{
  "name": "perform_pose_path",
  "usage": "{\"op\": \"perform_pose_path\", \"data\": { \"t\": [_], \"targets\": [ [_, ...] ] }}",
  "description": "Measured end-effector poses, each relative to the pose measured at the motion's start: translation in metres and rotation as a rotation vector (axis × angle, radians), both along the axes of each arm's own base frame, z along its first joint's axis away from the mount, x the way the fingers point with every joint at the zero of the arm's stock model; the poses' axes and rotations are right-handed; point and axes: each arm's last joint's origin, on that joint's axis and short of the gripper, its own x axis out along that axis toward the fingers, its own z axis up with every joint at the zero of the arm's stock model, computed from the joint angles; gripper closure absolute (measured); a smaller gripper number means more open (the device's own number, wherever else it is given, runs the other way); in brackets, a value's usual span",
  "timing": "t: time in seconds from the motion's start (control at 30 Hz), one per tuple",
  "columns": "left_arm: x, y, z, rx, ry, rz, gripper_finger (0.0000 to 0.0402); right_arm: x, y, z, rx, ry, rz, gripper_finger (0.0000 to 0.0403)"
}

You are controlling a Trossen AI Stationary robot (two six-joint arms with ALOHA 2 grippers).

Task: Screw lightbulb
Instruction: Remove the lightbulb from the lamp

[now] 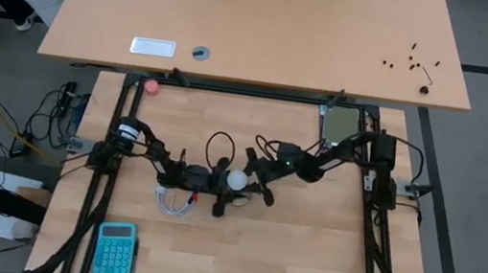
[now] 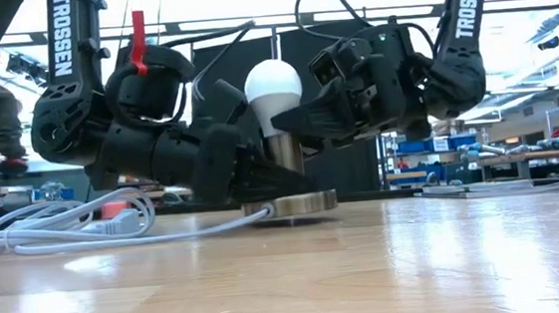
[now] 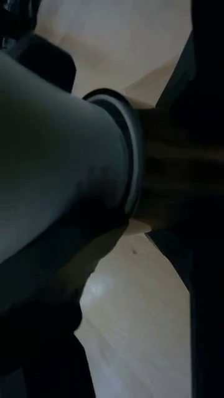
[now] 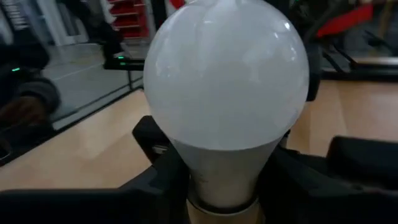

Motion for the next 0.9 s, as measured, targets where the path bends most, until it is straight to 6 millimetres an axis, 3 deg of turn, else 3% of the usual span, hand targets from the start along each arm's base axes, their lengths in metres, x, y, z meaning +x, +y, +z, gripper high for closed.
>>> {"op": "perform_pose_path", "data": {
  "t": [0.4,0.73,0.9],
  "targets": [
    [-0.001,0.001,-0.003,0.009,0.022,0.008,0.0213,0.005,0.021,0.002,0.028,0.021,-0.168,0.0100],
    [-0.001,0.001,-0.003,0.006,0.024,0.005,0.0213,0.006,0.054,-0.003,-0.021,0.053,-0.356,0.0094],
    [-0.001,0.000,-0.003,0.002,0.026,0.006,0.0213,-0.005,0.076,-0.002,-0.104,0.113,-0.533,0.0094]
  ]
}}
